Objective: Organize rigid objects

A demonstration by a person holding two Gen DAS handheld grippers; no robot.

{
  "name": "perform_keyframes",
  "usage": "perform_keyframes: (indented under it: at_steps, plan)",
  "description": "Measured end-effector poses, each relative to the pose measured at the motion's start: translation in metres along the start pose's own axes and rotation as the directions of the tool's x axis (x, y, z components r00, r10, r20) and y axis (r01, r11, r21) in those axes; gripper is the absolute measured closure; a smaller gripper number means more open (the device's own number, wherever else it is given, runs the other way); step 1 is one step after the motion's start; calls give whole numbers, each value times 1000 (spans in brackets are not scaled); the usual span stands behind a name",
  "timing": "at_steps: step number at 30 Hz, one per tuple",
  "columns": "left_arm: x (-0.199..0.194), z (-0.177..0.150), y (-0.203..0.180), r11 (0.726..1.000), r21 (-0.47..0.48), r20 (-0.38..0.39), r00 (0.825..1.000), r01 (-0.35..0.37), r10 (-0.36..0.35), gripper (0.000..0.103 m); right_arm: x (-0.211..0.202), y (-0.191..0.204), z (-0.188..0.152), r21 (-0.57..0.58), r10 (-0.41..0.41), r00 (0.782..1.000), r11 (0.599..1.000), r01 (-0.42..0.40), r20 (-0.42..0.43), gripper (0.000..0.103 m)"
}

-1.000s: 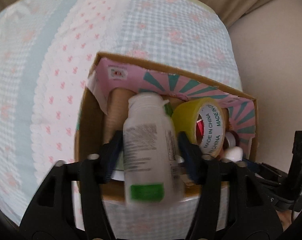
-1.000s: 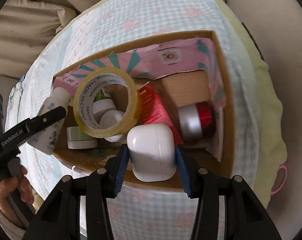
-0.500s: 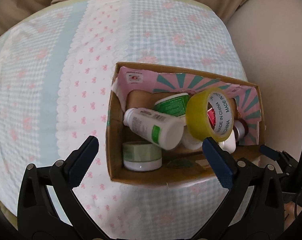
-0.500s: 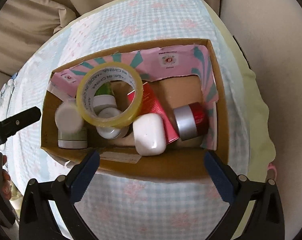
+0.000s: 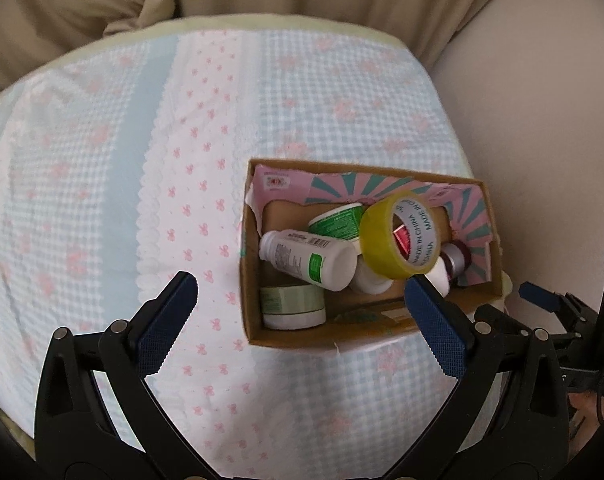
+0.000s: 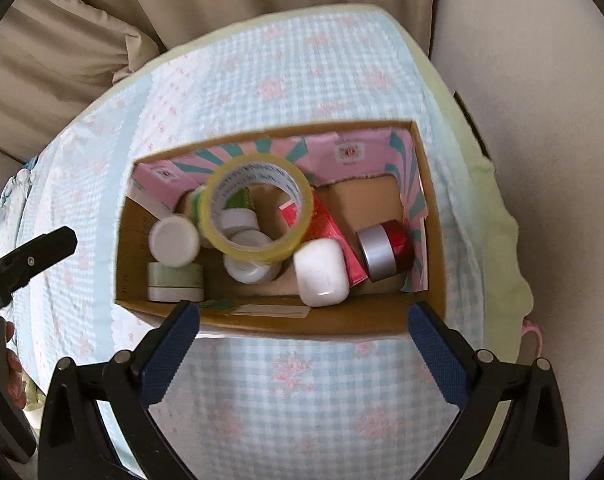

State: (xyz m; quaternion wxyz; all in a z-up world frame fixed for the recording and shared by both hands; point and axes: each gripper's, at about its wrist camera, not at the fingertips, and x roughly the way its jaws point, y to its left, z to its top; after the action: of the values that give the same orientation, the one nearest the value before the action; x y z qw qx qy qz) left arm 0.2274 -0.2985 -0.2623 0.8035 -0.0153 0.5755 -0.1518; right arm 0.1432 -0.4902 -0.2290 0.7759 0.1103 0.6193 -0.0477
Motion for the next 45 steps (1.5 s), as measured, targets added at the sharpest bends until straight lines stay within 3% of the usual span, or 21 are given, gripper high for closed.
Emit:
perform_keyframes:
  at_steps: [8,15,18,25,34,40,45]
  plan:
    - [-90,-3,21,997,82,109,994,-7,-2,0,-75,52,-4,-2,-33,995,999,33,95,0]
    - [-191,-11,64,993,106,239,971,-44,18,0,-163,130,-10,-41,-68,970,996,80,231,0]
    - [-236,-16,84,993,92,316,948,-78,45,0,-197,166,-14,-81,-75,952,991,103,298,0]
    - [-322,-42,123,990,22,472,875,-138,112,0,-262,224,-34,-113,-71,901,985,131,429,0]
    - [-366,-76,148,988,-15,554,822,-151,134,0,-289,249,-63,-96,-74,853,985,144,517,0]
    - [-370,-86,150,987,-16,569,810,-158,139,0,-294,252,-68,-83,-80,846,986,145,528,0]
    - [-368,-85,148,989,-12,567,813,-151,131,0,-296,252,-67,-71,-90,840,986,151,535,0]
